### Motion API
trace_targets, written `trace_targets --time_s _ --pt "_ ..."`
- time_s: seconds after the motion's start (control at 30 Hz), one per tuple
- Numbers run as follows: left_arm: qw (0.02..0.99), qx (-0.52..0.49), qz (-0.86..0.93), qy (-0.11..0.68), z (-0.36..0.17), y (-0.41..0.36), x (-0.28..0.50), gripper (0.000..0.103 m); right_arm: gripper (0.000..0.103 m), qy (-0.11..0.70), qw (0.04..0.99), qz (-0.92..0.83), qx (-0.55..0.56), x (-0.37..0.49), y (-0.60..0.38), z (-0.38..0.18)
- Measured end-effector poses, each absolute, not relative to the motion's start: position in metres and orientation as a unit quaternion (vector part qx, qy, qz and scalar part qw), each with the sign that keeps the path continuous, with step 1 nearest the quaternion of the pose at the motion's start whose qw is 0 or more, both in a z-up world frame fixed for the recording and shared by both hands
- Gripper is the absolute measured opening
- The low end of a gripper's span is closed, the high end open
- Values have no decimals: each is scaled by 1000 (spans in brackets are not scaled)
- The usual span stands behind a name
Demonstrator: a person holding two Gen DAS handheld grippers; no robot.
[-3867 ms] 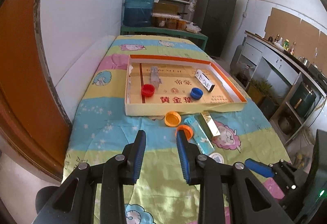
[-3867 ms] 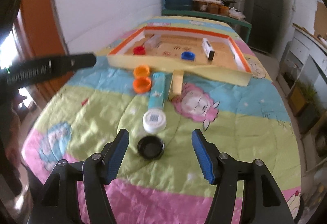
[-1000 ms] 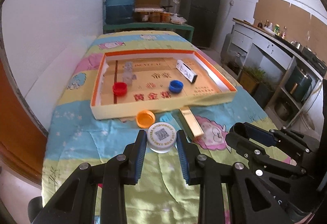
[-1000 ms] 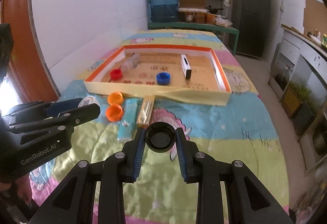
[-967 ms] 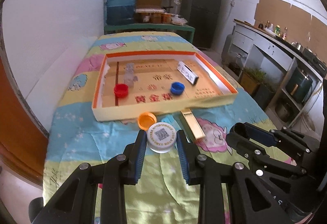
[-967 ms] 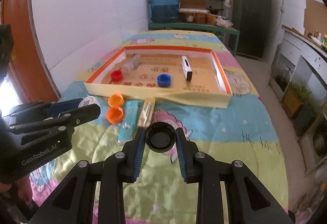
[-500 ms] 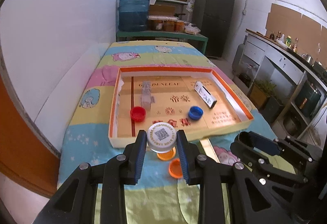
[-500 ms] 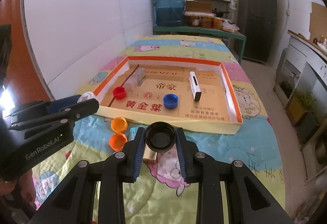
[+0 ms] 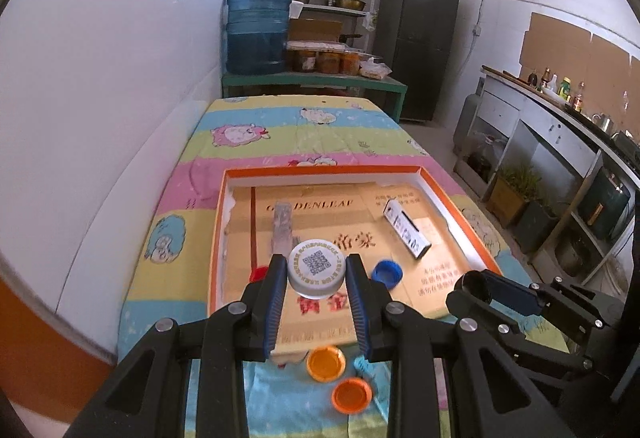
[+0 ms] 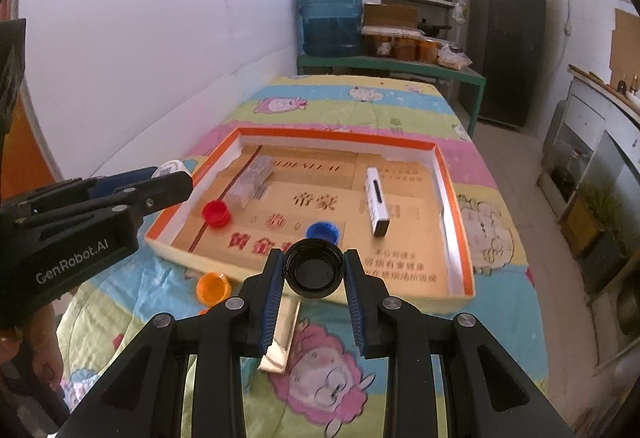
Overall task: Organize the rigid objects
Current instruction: 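Carry the white container and black cap over the box lid with both grippers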
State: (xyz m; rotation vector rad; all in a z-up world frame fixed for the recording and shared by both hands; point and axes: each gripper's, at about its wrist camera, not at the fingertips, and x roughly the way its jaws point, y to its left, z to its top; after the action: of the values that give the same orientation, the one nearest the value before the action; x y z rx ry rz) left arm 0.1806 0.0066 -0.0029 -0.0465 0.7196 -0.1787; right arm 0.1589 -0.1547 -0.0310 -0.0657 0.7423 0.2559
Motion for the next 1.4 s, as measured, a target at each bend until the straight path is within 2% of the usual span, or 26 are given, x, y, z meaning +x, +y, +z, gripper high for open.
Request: trace_targets --time_s 0.57,1.07,1.4 --pt "917 -17 -102 384 -11 -24 272 31 31 378 919 103 -45 250 -203 -31" --pt "896 -18 -87 436 -42 -39 338 31 31 448 884 127 -34 352 -216 -66" --pt "883 -21 -81 462 -66 -41 357 31 31 467 873 130 -55 375 -211 -84"
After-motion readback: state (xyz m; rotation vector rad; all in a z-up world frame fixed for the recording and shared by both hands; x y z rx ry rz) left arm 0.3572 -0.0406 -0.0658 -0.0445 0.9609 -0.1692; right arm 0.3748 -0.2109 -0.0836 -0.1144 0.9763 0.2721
